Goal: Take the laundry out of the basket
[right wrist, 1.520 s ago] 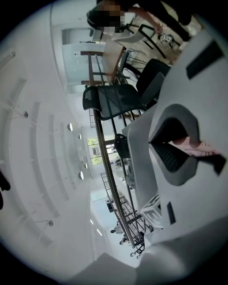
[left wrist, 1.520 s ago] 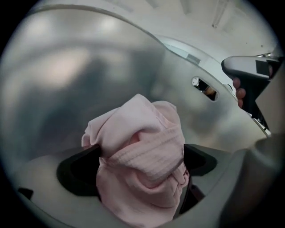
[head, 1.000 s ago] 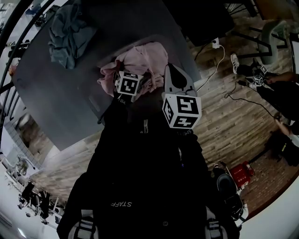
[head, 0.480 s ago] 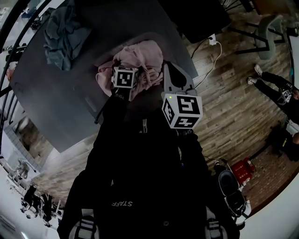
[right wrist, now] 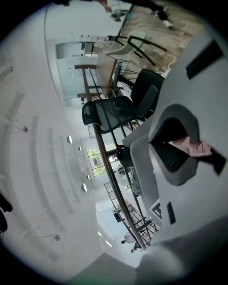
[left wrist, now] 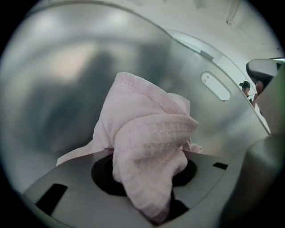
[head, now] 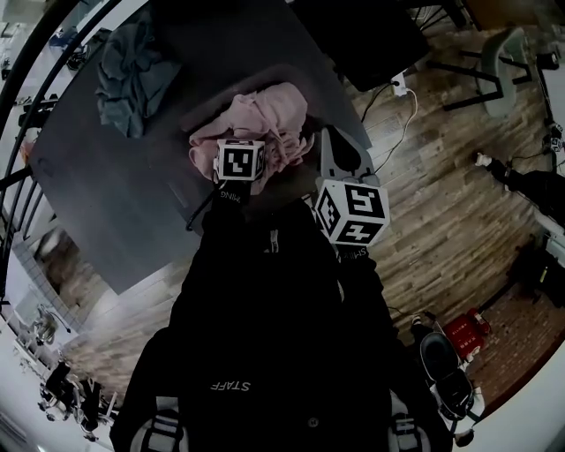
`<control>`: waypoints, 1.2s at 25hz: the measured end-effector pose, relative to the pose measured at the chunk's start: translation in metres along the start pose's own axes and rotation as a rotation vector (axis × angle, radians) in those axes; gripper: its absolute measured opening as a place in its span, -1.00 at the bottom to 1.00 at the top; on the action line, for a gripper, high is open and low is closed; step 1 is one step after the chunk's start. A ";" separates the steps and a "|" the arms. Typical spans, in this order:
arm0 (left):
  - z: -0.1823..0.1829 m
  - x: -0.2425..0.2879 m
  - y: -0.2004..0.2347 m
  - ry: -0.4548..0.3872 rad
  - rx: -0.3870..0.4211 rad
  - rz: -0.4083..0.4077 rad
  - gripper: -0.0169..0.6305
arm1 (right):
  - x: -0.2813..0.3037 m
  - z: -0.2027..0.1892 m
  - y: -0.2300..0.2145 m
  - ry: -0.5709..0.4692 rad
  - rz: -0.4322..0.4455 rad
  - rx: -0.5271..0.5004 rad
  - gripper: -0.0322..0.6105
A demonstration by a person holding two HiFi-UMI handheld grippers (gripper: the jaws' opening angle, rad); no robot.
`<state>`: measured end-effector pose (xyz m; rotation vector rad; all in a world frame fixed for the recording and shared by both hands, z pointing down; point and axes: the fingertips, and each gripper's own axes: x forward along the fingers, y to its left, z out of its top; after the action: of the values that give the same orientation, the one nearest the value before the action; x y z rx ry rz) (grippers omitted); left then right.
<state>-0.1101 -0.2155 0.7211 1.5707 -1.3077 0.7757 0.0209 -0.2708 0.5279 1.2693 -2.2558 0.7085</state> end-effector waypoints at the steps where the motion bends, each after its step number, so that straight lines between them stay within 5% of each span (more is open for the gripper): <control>1: 0.003 -0.008 -0.002 -0.015 0.010 0.003 -0.36 | -0.004 0.002 -0.002 -0.010 -0.006 0.008 -0.85; 8: 0.025 -0.075 -0.016 -0.167 0.092 0.034 -0.36 | -0.038 0.018 0.001 -0.093 -0.013 0.028 -0.85; 30: 0.093 -0.318 -0.056 -0.781 0.077 0.048 -0.36 | -0.132 0.092 0.046 -0.345 0.014 -0.055 -0.85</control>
<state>-0.1391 -0.1772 0.3886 2.0055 -1.8777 0.2212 0.0310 -0.2245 0.3673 1.4414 -2.5376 0.4544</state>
